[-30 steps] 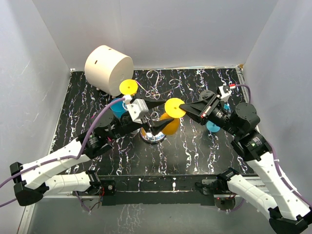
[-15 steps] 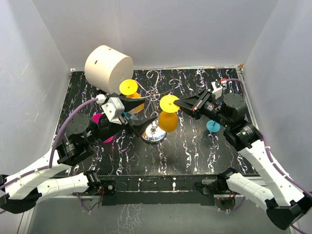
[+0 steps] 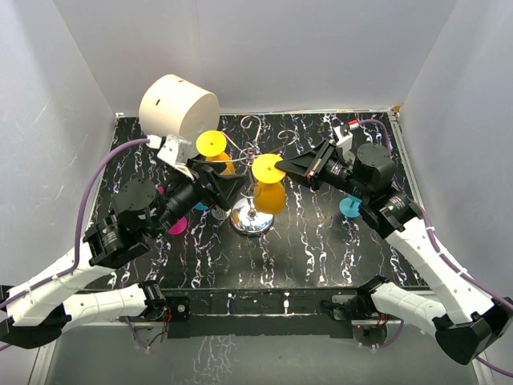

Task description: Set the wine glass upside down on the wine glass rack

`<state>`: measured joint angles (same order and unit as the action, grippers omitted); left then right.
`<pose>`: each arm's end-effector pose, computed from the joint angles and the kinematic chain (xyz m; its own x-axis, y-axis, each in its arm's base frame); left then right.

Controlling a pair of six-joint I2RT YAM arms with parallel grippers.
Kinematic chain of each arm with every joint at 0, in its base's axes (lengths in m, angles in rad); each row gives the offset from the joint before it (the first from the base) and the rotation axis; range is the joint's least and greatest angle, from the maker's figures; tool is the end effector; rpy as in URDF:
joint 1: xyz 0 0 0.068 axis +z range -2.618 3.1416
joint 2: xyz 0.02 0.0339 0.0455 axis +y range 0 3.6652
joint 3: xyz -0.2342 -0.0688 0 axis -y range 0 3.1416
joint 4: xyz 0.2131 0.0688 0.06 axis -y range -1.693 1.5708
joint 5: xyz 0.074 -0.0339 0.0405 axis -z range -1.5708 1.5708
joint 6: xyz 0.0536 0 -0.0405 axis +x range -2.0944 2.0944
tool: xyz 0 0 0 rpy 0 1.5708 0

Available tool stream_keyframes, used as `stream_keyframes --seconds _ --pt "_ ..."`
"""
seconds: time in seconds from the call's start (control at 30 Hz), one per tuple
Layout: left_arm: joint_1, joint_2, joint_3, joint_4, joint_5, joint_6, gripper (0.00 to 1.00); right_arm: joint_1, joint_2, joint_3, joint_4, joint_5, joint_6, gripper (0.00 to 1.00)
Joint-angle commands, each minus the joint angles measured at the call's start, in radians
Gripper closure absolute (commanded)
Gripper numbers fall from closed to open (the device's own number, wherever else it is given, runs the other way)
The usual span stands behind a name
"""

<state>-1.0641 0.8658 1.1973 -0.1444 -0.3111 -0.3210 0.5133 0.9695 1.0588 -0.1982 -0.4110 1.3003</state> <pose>0.0983 -0.1433 0.4412 -0.1309 -0.3831 -0.9144 0.6798 0.6366 -0.3640 0.1784 0.1251 0.3720 -0.7925 0.5673 -0.2238 -0.1215 0.2127 0.9695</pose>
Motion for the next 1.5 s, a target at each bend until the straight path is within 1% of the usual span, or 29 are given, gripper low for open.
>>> stream_keyframes --seconds 0.0,0.13,0.27,0.33,0.57,1.2,1.47 --pt "-0.001 -0.002 -0.008 0.018 -0.025 -0.104 0.30 0.022 0.004 0.072 0.070 -0.008 -0.033 1.00" --pt "0.000 -0.044 -0.040 0.059 -0.080 -0.090 0.30 0.055 0.027 0.093 0.059 0.003 -0.047 1.00" --pt "0.000 -0.094 -0.095 0.102 -0.102 -0.078 0.30 0.095 0.052 0.101 0.072 0.027 -0.055 1.00" --pt "0.000 -0.110 -0.107 0.105 -0.115 -0.075 0.30 0.103 0.062 0.104 0.097 0.031 -0.055 1.00" --pt "0.000 -0.145 -0.118 0.089 -0.163 -0.050 0.30 0.126 0.115 0.136 0.108 0.037 -0.066 1.00" --pt "0.000 -0.166 -0.125 0.104 -0.217 -0.003 0.29 0.205 0.168 0.166 0.105 0.014 -0.124 1.00" --pt "0.000 -0.165 -0.131 0.103 -0.229 -0.007 0.27 0.215 0.133 0.144 0.076 0.032 -0.131 1.00"
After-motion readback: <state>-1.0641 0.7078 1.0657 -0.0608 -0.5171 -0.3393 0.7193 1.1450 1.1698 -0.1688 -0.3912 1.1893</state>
